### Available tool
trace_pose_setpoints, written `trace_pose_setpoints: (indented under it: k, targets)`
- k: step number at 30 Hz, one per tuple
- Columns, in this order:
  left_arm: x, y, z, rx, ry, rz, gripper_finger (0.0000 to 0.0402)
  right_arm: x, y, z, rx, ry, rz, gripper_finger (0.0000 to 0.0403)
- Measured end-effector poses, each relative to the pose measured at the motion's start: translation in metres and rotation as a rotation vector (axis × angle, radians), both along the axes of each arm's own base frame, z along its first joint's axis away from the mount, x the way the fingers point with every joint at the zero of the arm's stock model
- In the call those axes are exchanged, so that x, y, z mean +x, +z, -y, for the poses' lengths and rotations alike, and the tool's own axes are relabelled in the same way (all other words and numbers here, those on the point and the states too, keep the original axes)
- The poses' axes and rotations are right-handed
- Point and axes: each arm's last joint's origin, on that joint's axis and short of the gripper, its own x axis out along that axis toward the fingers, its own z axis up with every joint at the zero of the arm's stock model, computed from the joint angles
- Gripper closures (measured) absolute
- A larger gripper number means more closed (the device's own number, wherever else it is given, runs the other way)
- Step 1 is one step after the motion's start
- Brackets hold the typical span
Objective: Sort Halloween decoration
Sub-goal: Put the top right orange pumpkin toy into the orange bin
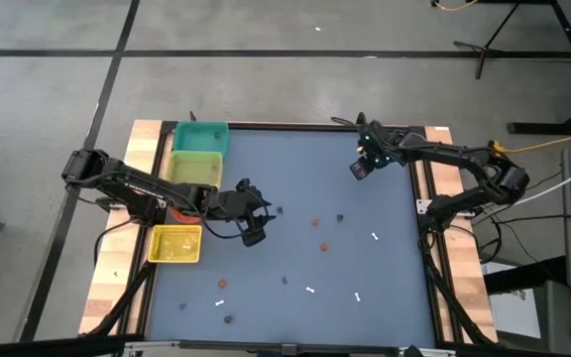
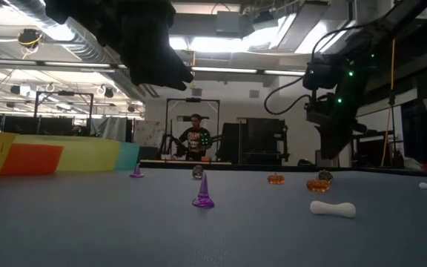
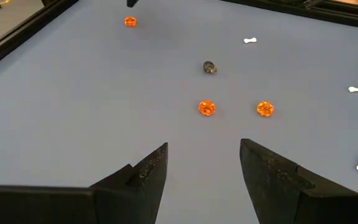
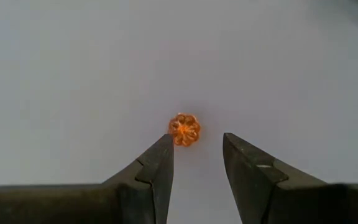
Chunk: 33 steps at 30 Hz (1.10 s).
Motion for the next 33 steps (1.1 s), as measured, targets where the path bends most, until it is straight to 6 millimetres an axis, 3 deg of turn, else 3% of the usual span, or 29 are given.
trace_pose_setpoints:
  k: [33]
  targets:
    - [0.0,0.0,0.0,0.001,0.0,-0.001,0.0217,-0.009,-0.039,-0.01,-0.052,-0.002,0.136,0.0265]
